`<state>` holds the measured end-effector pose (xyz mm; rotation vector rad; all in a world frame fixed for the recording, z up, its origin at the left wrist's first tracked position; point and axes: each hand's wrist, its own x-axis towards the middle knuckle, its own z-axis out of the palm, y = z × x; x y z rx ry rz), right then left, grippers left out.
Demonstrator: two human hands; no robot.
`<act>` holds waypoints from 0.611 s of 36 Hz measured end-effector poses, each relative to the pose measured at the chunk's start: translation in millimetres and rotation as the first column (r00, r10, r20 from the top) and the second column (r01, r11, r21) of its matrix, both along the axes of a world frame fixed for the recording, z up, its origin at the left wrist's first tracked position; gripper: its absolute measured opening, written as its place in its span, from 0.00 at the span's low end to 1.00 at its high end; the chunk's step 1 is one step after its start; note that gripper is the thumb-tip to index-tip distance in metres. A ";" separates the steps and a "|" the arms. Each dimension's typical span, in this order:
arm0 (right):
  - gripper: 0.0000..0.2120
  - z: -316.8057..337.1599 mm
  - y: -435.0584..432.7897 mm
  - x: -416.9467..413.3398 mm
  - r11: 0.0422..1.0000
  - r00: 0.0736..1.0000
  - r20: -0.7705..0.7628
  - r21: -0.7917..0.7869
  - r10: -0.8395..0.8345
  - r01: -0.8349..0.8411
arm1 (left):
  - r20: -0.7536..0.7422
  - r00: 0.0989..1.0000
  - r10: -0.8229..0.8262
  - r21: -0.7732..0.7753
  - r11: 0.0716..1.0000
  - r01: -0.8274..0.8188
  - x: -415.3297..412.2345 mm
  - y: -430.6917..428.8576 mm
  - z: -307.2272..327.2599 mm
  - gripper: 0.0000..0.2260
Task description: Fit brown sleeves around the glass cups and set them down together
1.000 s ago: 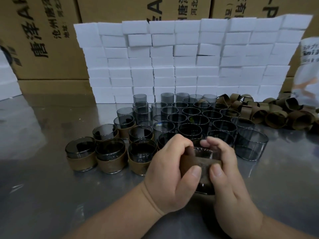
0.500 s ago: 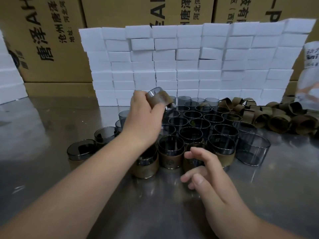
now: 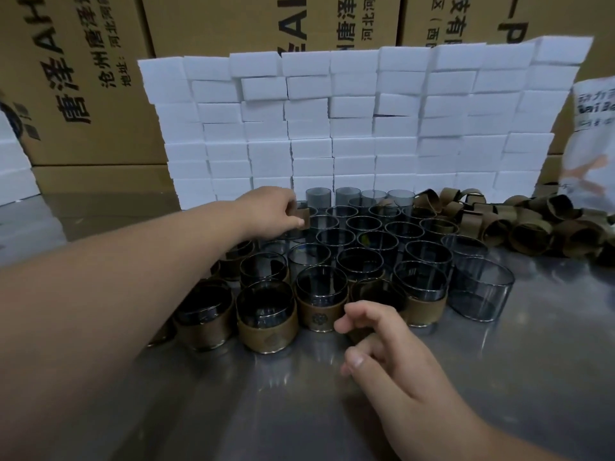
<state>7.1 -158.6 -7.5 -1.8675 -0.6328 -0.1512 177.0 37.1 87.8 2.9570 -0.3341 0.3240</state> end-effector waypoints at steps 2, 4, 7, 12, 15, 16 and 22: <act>0.17 0.6 0.2 -0.2 1.000 1.000 0.001 -0.009 0.004 -0.004 | -0.013 1.000 -0.020 0.016 1.000 0.020 2.6 1.1 -0.9 0.09; 0.17 1.2 0.7 -0.2 1.000 1.000 0.007 -0.010 0.003 -0.003 | -0.017 0.999 -0.035 0.031 0.999 0.035 4.7 2.0 -2.1 0.09; 0.17 0.7 1.1 0.2 1.000 1.000 0.015 -0.005 0.000 0.000 | -0.027 0.999 -0.043 0.061 0.997 0.045 7.6 3.7 -4.9 0.11; 0.17 0.4 1.8 0.0 1.000 1.000 0.001 -0.013 -0.001 0.001 | -0.049 0.997 -0.059 0.157 0.985 0.066 10.4 3.7 -8.1 0.11; 0.18 1.5 2.2 -0.2 1.000 1.000 -0.001 -0.030 -0.006 0.006 | -0.055 0.995 -0.086 0.180 0.979 0.095 9.7 3.3 -8.7 0.10; 0.18 1.5 2.4 -0.2 0.999 1.000 -0.003 -0.037 -0.008 0.008 | -0.069 0.994 -0.087 0.183 0.978 0.099 9.1 3.6 -8.8 0.10; 0.19 0.9 2.8 -0.9 0.999 1.000 -0.007 -0.045 -0.010 0.010 | -0.225 0.972 -0.071 0.249 0.960 0.127 6.4 4.0 -17.7 0.13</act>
